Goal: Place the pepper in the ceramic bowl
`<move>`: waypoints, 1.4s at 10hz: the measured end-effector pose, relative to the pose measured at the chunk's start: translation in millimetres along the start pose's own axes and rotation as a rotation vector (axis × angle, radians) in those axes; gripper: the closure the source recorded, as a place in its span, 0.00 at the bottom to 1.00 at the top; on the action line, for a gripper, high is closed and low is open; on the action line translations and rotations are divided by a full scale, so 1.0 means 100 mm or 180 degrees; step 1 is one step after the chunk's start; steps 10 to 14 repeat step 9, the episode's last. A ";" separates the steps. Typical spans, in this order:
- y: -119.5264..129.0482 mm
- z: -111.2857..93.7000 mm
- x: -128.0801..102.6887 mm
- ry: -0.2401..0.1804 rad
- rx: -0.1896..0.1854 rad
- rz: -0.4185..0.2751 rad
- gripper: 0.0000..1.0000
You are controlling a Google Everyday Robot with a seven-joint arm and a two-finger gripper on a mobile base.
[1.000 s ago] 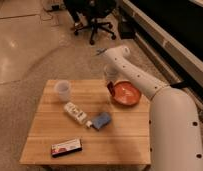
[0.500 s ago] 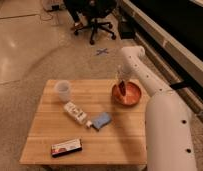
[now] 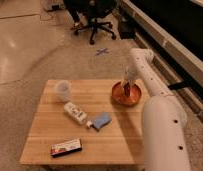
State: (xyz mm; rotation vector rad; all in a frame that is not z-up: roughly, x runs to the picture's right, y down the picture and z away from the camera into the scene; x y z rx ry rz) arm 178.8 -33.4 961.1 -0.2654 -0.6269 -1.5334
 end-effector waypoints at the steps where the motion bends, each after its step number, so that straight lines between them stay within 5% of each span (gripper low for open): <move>1: 0.03 -0.03 0.01 0.0031 0.0061 0.0001 0.20; 9: 0.15 -0.22 -0.43 0.0079 0.0255 -0.0326 0.20; 14: 0.15 -0.22 -0.43 0.0079 0.0255 -0.0326 0.20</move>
